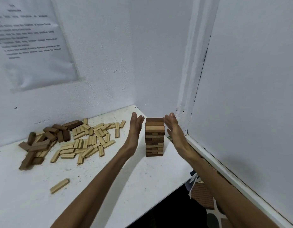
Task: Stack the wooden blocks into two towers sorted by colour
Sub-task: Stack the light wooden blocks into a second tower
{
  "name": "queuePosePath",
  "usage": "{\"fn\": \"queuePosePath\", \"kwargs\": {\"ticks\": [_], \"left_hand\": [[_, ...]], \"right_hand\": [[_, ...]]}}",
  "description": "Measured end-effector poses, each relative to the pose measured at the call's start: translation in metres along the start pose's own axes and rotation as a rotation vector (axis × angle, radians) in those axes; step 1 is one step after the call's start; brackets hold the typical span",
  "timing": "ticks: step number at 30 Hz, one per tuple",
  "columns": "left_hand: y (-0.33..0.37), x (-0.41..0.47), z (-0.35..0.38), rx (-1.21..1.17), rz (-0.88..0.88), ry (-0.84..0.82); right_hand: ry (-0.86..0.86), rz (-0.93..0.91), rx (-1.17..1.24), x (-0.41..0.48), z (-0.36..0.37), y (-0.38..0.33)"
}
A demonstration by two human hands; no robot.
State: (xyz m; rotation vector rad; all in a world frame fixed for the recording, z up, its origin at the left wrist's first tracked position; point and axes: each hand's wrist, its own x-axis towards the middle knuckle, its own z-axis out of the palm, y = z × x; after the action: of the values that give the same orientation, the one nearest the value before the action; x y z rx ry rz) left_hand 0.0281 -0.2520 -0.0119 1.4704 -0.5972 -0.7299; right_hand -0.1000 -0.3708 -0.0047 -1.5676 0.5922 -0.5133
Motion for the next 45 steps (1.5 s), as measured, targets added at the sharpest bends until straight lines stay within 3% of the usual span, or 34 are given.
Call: {"fn": "queuePosePath", "kwargs": {"ticks": [12,30,38,45], "left_hand": [[-0.004,-0.012,0.024,-0.039,0.102,0.033],[-0.004,-0.017,0.034,-0.099,0.083,0.035],[0.0,-0.02,0.016,0.01,0.011,0.085],[0.029,-0.014,-0.012,0.179,0.145,0.113]], "right_hand": [[0.045,0.008,0.116,-0.007,0.032,0.007],[0.072,0.033,0.173,-0.01,0.036,0.006],[0.129,-0.056,0.049,-0.011,0.023,-0.005],[0.127,-0.307,-0.238,0.001,-0.016,-0.032]]}}
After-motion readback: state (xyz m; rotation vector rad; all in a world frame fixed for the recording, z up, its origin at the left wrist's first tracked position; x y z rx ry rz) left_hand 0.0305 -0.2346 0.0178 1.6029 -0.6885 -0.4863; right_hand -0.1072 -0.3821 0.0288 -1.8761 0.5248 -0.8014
